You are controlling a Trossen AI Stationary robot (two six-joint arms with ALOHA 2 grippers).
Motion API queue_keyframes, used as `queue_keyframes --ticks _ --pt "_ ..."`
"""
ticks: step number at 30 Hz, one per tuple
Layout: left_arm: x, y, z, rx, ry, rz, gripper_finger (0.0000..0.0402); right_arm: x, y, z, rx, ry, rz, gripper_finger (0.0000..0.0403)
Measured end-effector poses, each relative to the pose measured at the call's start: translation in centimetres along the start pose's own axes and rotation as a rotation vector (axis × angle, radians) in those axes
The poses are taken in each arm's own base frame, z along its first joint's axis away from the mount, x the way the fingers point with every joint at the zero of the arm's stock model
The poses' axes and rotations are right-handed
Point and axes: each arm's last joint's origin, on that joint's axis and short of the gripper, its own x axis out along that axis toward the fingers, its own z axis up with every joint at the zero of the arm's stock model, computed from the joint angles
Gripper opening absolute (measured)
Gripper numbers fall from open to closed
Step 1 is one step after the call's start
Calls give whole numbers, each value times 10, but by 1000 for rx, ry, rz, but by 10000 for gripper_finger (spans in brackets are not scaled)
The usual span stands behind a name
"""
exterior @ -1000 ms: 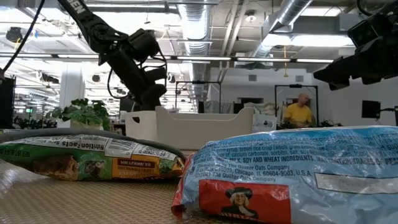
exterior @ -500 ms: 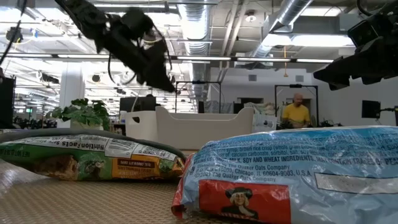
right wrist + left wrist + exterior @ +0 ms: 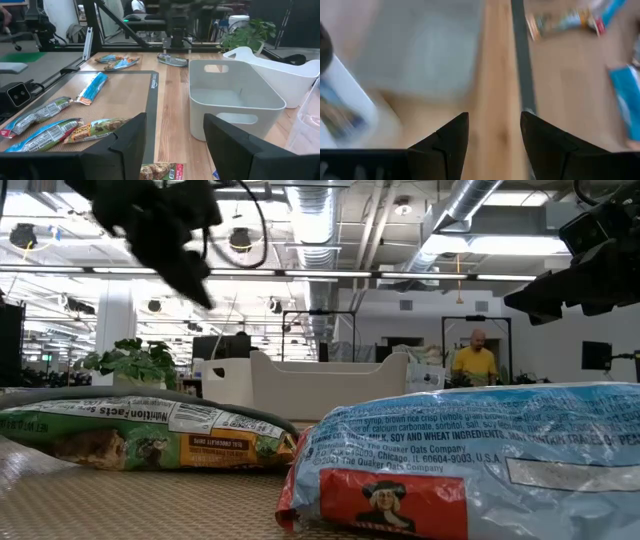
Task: Pick and place Granola Bars by type
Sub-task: Put the blue granola bar into the white bin
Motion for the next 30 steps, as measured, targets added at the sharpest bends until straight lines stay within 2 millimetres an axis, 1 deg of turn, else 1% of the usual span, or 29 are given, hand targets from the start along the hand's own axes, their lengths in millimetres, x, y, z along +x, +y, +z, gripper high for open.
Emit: queue_keyframes --ticks 3,7,12,15,17,20,23,30 --pt "-1 -15 -13 -123 110 -5 174 0 0 0 0 0 0 191" --pt "-3 -29 -32 -283 274 39 174 0 0 0 0 0 0 191" --pt "-12 -34 -52 -539 424 205 174 0 0 0 0 0 0 191" --pt "-17 -35 -61 -631 490 278 174 0 0 0 0 0 0 191" --pt "-18 -35 -64 -667 517 311 174 0 0 0 0 0 0 191" --pt "-12 -37 -64 -683 549 302 174 0 0 0 0 0 0 191" --pt "-2 -38 -65 -684 596 324 174 0 0 0 0 0 0 191" --pt "15 -33 -68 -671 664 391 174 0 0 0 0 0 0 191"
